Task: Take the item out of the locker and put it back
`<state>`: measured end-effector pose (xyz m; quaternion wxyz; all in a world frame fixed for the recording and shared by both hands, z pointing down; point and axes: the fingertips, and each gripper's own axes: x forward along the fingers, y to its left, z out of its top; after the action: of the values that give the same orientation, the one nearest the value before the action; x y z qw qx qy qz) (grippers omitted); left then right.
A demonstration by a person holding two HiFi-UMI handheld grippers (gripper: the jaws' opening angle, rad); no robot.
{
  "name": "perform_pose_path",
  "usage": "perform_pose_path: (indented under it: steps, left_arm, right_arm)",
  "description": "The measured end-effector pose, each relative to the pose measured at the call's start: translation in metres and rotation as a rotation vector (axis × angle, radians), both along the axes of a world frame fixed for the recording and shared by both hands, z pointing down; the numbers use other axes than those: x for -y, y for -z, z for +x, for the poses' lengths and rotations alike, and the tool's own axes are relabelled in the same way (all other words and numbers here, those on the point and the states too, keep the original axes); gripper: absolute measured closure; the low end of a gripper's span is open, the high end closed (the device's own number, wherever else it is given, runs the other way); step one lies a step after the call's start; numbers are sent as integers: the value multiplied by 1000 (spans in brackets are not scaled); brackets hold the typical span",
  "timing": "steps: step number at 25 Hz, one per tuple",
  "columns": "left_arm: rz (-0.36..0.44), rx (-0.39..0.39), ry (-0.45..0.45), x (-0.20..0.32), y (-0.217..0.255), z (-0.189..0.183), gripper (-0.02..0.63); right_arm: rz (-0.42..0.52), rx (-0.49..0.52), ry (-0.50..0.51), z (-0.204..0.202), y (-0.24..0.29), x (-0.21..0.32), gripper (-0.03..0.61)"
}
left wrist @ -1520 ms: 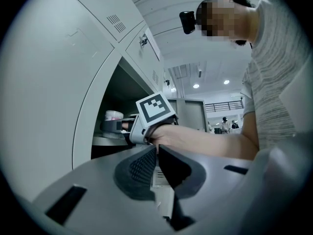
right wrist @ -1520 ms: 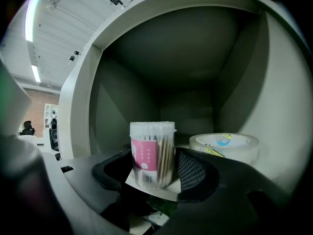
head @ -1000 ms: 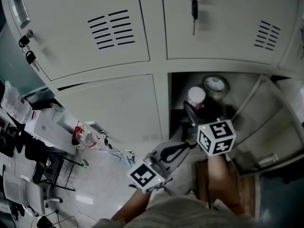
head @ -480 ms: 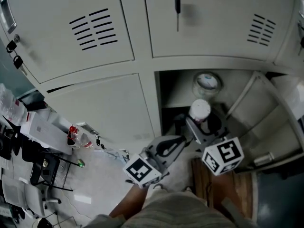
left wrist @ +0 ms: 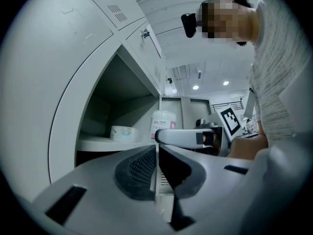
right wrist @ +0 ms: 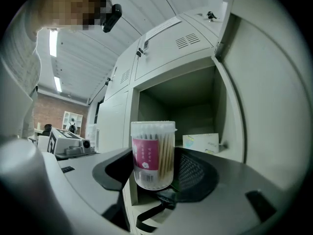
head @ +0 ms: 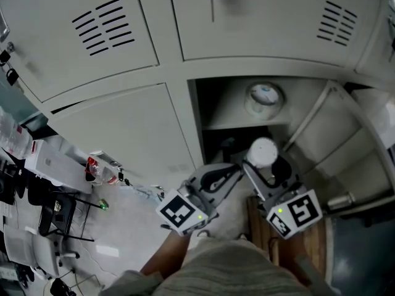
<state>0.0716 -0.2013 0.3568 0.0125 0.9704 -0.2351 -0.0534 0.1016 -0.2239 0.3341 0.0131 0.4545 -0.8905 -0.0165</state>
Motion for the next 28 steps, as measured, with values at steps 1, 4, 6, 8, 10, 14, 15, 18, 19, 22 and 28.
perform_pose_path:
  steps: [1,4,6,8,10,14,15,18,19,22,28]
  left_arm:
    - [2,0,-1,0,1,1,607]
    - [5,4,-1,-2,1,5,607]
    - [10,1,0,-3,3,7,607]
    - [12,-1,0,-4,3,9,607]
    - [10,-2,2,-5,2,10,607]
    - [4,-3,8,-6,0,14,607]
    - [3,-5,9,-6,0,15,607]
    - [1,-6,11,-6,0,18,607]
    - [1,-7,11,-6,0,19,607]
    - [1,-12,15,-7,0,21,607]
    - [5,-21,27,-9,1,22,607]
  right_arm:
    - [-2,-2,6,1,-1,-3,321]
    - [1,3,20,6,-2,-9,321]
    - [11,-2,28,8,-2,-12,321]
    - [22,-13,34,9,-2,-14,321]
    - [26,-24,35,9,-2,-16,321]
    - [23,-24,41,11,-7,-20,321]
    - [16,-16,41,11,-7,-21,321]
    - [-8,1,38,14,-10,-22,321]
    - [-12,4,40,14,-10,-23,321]
    - [-21,9,46,15,-9,-25,321]
    - [23,-44,53,21,-10,-26,321]
